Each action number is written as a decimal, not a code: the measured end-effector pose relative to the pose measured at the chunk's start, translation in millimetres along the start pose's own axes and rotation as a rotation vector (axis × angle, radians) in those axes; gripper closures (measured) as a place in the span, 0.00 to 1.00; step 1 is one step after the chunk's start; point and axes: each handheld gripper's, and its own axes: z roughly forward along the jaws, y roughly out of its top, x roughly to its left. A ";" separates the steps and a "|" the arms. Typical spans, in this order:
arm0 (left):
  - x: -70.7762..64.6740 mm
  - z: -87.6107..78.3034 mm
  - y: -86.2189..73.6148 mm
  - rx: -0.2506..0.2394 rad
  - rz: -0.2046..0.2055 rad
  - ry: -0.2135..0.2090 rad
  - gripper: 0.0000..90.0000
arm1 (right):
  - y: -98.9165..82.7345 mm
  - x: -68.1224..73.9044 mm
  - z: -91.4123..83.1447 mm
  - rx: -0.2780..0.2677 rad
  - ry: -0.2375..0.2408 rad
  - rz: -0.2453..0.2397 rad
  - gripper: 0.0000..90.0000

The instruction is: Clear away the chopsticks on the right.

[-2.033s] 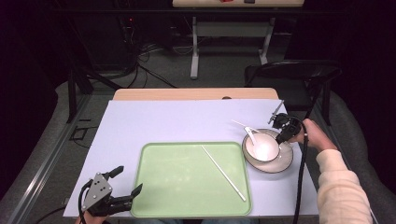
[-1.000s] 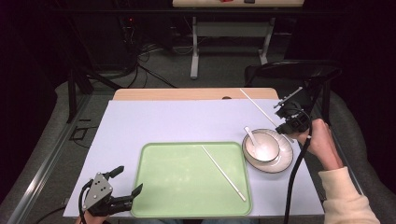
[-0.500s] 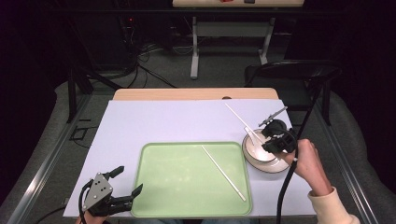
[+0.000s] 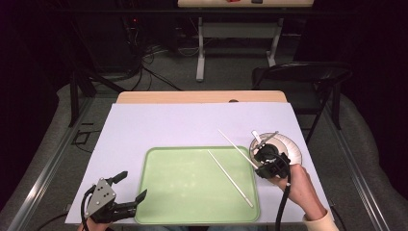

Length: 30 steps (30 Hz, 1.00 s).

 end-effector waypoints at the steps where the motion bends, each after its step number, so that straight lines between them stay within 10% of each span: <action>1: 0.0 0.0 -0.1 -0.001 -0.004 0.003 0.17 | -0.8 3.5 4.8 0.011 0.015 0.001 0.93; 30: -0.1 -0.7 -0.1 0.002 -0.004 0.007 0.17 | 8.3 22.2 68.2 0.138 0.080 0.016 0.93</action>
